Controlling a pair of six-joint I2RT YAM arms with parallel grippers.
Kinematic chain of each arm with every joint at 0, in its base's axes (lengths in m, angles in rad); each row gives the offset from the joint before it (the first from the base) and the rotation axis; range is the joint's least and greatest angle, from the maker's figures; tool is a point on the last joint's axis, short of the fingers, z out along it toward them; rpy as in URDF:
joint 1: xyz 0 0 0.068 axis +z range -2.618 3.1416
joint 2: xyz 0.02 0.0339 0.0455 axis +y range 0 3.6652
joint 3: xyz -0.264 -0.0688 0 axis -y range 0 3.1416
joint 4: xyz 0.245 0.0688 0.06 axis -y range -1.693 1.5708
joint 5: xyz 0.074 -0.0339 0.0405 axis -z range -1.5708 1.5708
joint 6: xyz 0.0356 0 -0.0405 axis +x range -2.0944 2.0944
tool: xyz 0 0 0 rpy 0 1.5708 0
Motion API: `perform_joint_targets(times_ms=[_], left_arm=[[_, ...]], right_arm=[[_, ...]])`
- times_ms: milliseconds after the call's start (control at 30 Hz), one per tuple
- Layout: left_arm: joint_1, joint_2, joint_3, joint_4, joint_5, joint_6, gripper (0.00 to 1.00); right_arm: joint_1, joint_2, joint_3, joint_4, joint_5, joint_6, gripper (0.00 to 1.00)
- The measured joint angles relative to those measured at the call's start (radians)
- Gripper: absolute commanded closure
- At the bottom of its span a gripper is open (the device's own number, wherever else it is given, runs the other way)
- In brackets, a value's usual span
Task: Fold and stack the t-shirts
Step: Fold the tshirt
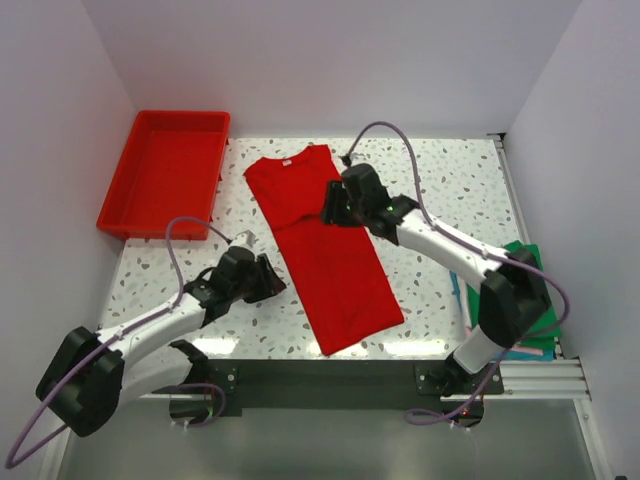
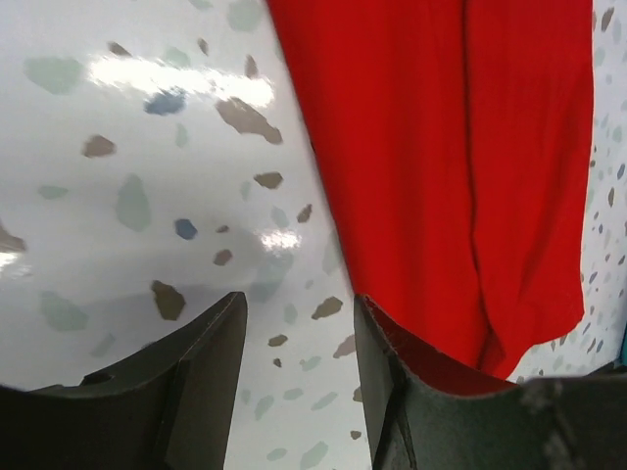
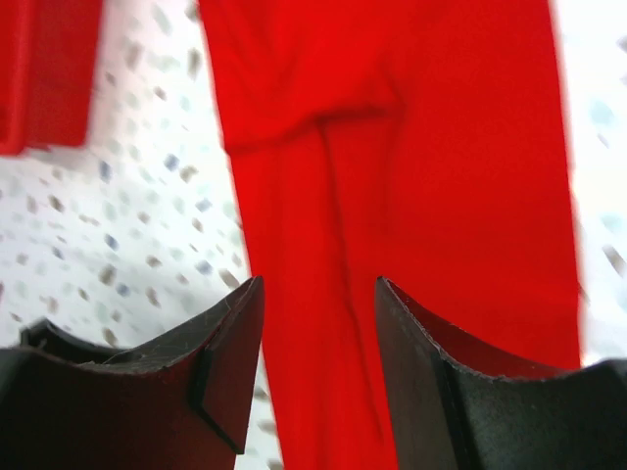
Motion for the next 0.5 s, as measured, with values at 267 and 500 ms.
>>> perform_joint_targets(times_ms=[267, 500], left_arm=[[-0.265, 0.098, -0.038, 0.101, -0.094, -0.148, 0.41], [-0.382, 0.224, 0.003, 0.210, -0.189, -0.269, 0.44]], right_arm=[[0.040, -0.419, -0.454, -0.199, 0.133, 0.034, 0.50], [0.040, -0.522, -0.588, -0.304, 0.196, 0.081, 0.50]])
